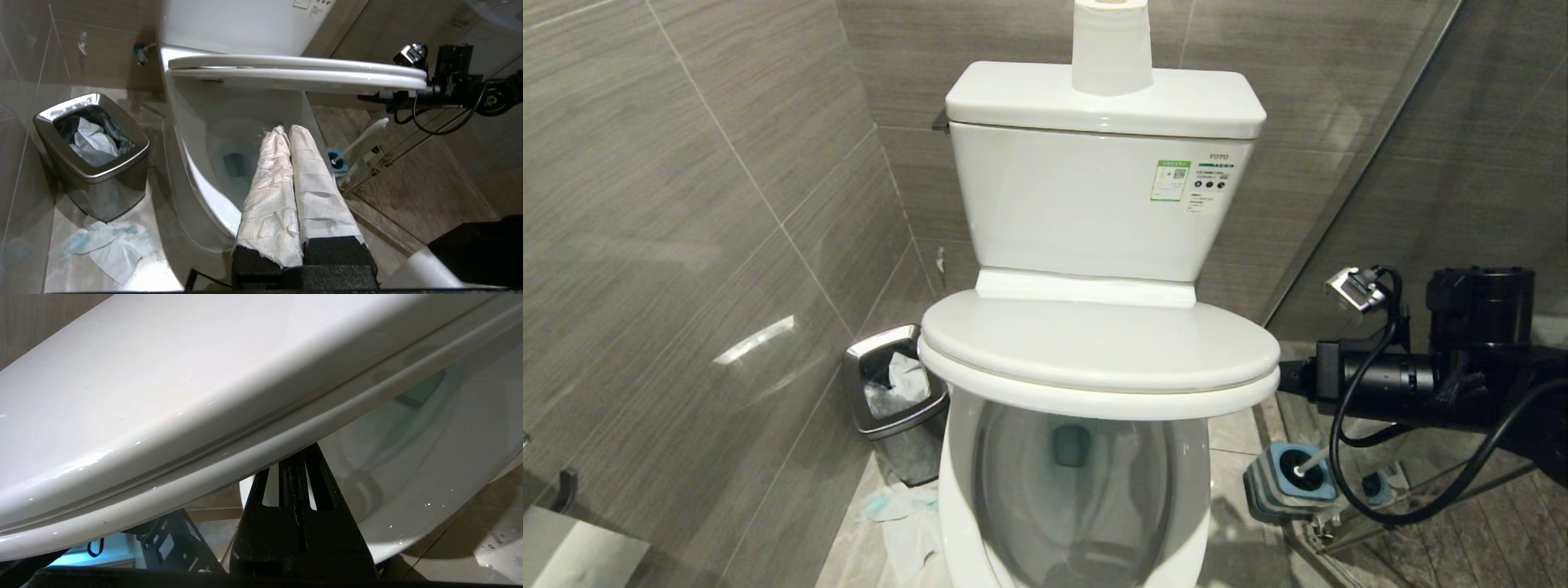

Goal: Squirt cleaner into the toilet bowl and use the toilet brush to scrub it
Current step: Use the right hand to fully open the toilet lid

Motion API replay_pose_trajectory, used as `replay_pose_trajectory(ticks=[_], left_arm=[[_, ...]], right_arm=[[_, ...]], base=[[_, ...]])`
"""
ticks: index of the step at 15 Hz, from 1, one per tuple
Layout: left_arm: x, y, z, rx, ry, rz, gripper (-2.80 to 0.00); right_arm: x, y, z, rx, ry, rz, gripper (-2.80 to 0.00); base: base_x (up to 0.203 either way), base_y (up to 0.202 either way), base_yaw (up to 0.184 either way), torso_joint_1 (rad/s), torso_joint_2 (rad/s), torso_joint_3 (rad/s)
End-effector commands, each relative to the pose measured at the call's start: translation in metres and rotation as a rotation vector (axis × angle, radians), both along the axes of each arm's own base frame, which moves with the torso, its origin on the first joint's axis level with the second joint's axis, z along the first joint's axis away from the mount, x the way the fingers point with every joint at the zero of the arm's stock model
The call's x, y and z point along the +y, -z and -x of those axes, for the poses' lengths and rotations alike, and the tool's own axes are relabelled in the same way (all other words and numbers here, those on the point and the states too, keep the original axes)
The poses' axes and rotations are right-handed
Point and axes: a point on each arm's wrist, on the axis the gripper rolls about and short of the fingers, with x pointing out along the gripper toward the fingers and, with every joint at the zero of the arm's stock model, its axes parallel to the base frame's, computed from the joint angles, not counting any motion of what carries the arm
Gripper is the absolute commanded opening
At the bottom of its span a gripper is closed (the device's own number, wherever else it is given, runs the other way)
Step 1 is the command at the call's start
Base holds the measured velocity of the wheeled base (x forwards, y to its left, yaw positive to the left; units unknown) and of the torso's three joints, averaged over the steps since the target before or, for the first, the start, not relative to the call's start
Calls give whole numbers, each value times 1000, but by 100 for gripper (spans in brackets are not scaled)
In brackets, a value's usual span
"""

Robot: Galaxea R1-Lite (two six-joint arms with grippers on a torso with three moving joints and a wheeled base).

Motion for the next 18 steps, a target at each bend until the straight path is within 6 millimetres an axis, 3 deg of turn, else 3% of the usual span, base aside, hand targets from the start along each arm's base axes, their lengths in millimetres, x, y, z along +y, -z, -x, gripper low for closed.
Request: replay_pose_trajectory(ticks=[1,10,18], left_arm=[[1,10,5,-1,-13,8,-280],[2,30,9,11,-39,20,-280],[3,31,10,1,-187,26,-280]], right_arm=[[0,2,-1,7,-5,-3,-280],[0,4,-1,15,-5,-2,-280],[0,5,-1,18,-5,-1,-280]], base=[[0,0,0,0,0,0],[0,0,0,0,0,0],[0,0,0,0,0,0]])
